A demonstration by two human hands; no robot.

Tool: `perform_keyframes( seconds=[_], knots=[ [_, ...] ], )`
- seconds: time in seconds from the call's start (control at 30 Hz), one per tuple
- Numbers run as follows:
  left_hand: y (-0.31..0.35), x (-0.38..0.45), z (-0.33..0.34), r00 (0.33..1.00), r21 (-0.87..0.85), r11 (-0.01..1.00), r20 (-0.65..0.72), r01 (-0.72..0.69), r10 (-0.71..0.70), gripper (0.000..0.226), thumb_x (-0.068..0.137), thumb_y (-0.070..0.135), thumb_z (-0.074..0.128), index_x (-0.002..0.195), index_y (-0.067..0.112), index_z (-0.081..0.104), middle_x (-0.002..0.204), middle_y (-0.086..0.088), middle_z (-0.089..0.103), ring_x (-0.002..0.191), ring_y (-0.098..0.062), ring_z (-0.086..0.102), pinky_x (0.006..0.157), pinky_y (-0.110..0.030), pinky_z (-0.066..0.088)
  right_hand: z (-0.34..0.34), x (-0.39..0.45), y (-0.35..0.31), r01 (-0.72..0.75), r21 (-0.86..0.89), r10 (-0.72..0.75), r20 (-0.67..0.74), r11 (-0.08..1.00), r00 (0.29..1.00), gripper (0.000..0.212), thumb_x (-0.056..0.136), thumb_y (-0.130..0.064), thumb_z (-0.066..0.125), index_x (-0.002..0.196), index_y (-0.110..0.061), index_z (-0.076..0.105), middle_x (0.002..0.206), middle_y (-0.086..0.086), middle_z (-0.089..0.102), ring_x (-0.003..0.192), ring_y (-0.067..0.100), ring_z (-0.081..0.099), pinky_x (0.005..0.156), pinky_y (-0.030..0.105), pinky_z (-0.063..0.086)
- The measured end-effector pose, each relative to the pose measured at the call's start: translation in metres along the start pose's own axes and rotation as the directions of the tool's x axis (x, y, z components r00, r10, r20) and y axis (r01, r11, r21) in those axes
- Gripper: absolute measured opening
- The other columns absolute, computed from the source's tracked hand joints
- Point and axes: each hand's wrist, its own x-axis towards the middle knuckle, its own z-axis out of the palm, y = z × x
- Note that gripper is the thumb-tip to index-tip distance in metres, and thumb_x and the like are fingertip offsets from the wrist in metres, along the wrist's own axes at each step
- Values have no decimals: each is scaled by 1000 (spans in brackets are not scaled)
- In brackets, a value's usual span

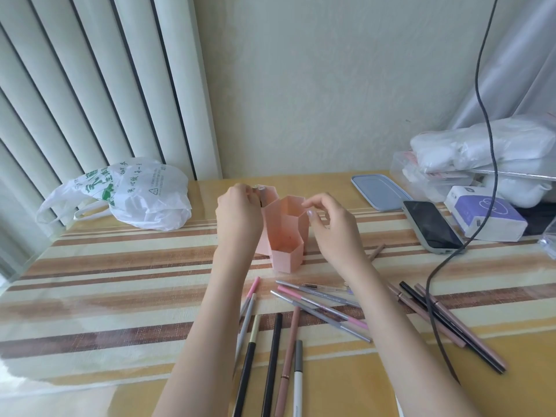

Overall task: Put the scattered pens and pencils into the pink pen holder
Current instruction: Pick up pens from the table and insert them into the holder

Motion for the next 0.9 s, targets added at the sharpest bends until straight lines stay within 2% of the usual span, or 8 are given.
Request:
perform_keyframes(
  seconds=[0.1,0.23,0.4,0.47,0.57,0.67,0.77,0.9],
  knots=[
    [-8,5,-5,998,16,1000,-61,-16,17,30,92,10,38,101,0,64,103,-20,65,96,-38,57,71,-31,37,-11,2,-2,-72,-241,92,74,968,993,11,91,-11,50,90,-19,57,97,-1,60,85,14,55,67,23,40],
    [-14,1,-13,998,28,1000,-67,-9,11,29,94,11,40,102,-3,64,103,-20,65,96,-37,56,71,-32,36,-15,-13,-21,-226,-354,386,490,908,782,15,90,-27,58,104,-22,55,96,-9,52,90,13,54,71,29,42],
    [-26,-7,-23,999,5,1000,-46,-8,8,30,93,15,45,108,4,67,109,-14,68,100,-34,59,75,-32,43,8,-19,-26,-135,-139,158,172,981,972,13,91,-10,50,97,-20,57,94,-5,59,82,14,56,67,18,46],
    [-32,-8,-30,999,8,999,-12,-39,39,29,91,14,46,108,6,69,108,-13,69,99,-33,60,76,-30,43,10,-15,-36,-9,-56,15,110,998,994,27,89,-1,47,107,-19,59,99,-6,57,87,12,54,71,12,42],
    [-36,-12,-37,997,-24,997,29,-71,72,28,92,10,45,105,4,70,101,-14,71,90,-30,59,70,-27,37,17,-3,-61,148,-4,-144,187,989,972,29,93,-11,51,118,-19,62,113,-8,61,103,11,53,91,24,42],
    [-36,-18,-40,994,-65,993,39,-99,102,31,91,4,40,102,5,69,87,-11,70,83,-28,57,65,-27,32,31,10,-82,131,-143,-84,296,981,951,19,92,-30,53,106,-25,66,118,-5,64,115,20,52,97,42,42],
    [-36,-24,-39,993,-139,985,47,-100,108,39,93,1,33,113,10,65,90,1,62,85,-19,53,65,-22,29,41,20,-96,79,-287,22,333,955,943,15,88,-27,55,100,-26,65,118,-2,58,118,23,48,93,43,41],
    [-44,-22,-36,987,-368,929,155,33,27,37,99,17,32,127,16,56,122,-1,62,112,-15,53,92,-28,40,49,31,-107,33,-385,113,350,922,930,11,84,-17,60,91,-26,60,115,0,58,115,24,50,82,37,39]
  ],
)
